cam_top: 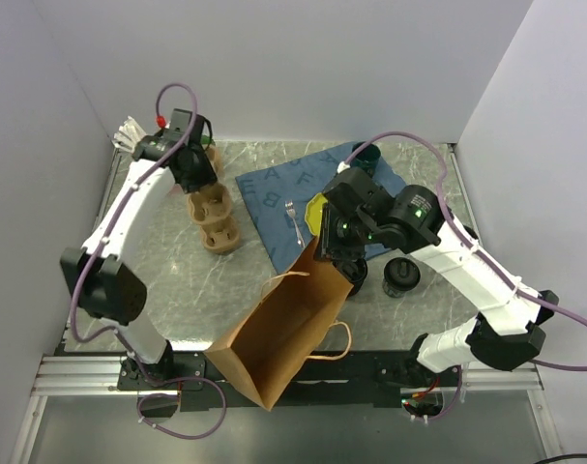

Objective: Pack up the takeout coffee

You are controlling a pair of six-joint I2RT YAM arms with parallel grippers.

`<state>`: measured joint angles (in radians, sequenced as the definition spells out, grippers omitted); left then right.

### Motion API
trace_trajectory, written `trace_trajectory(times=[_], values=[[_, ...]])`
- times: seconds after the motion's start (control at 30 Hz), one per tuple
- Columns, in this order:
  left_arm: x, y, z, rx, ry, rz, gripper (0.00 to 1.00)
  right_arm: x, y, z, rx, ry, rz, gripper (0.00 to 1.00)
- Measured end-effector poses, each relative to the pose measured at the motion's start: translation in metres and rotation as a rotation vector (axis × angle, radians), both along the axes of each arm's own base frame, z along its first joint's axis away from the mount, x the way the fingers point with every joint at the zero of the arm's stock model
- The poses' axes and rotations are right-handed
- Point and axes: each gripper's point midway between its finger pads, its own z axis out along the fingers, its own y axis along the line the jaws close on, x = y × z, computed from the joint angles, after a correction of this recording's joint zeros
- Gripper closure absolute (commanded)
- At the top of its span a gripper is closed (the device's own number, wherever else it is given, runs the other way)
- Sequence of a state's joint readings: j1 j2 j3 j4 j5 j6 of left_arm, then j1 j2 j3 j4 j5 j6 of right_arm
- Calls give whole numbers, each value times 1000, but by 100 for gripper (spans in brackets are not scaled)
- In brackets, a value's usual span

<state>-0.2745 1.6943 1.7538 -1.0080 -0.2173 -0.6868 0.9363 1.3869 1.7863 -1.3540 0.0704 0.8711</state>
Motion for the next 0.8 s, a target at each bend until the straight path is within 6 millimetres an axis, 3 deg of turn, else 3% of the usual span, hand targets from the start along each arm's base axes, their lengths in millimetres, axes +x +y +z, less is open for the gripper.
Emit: trace_trajectory(times=[0.33,0.53,0.63,0.8], values=[[-50,-19,104,-115,-198,-196,79,21,6,19,16,-55,5,64],[-93,-38,152,-212,-312,-347,80,40,21,25,8,-86,33,64],[-120,-49,188,-290,-422,-442,81,48,22,23,-6,-95,44,64],[-155,-59,225,-375,-520,-555,86,55,23,20,-24,-100,63,62]])
